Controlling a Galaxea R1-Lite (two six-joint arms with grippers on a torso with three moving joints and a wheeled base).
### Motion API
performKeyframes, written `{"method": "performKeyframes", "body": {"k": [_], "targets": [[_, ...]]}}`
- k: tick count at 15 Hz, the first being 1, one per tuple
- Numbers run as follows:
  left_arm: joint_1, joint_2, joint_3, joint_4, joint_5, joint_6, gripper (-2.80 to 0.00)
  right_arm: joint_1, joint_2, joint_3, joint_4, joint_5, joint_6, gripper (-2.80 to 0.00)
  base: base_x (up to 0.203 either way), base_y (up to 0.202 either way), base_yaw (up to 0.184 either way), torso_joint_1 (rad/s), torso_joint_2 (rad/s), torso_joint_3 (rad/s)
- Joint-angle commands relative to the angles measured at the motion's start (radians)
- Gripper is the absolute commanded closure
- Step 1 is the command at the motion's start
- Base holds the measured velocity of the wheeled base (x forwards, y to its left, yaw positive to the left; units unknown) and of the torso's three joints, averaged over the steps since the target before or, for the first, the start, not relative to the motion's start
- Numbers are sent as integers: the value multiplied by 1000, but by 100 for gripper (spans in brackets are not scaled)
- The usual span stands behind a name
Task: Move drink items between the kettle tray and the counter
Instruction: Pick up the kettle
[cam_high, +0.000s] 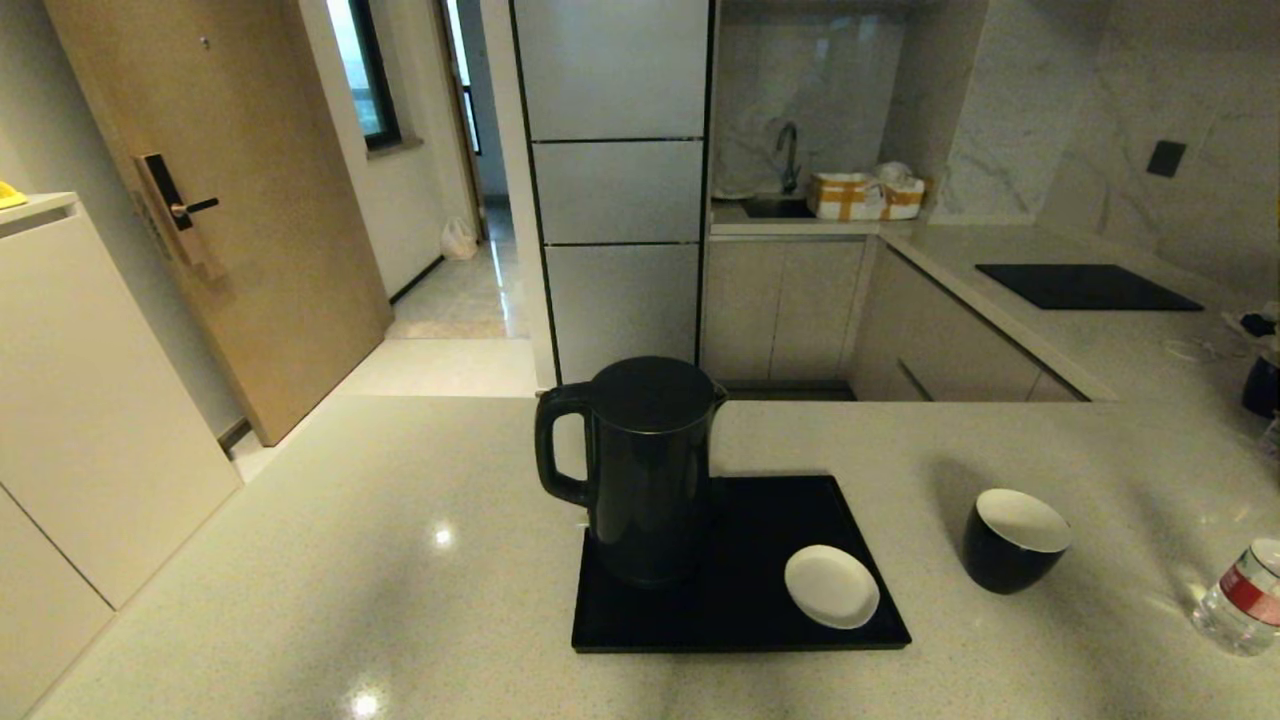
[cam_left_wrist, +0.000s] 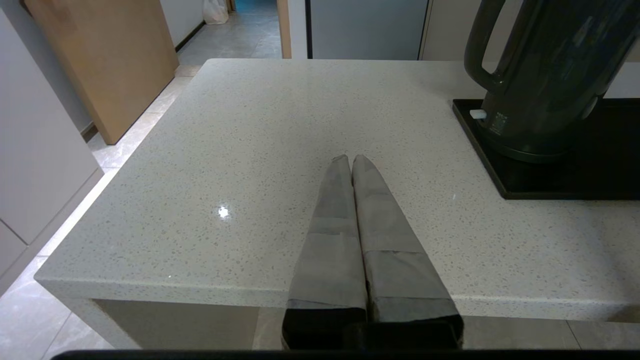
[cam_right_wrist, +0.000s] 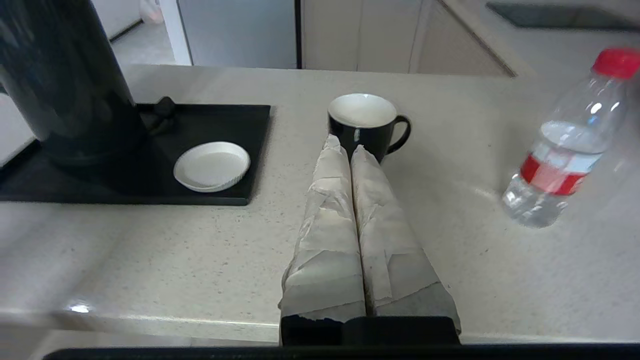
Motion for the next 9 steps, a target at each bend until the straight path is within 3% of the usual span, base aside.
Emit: {"method": "performKeyframes", "body": {"k": [1,6,9], "targets": [[1,0,0,0,0,0,0,0,-2,2,0,0,22,0,0,0,0,0,0,0],[1,0,0,0,0,9,0,0,-2,2,-1,-1,26,0,0,0,0,0,0,0],[0,0,-8,23,-3,60,0,0,-2,2,-1,-1,26,0,0,0,0,0,0,0]]}}
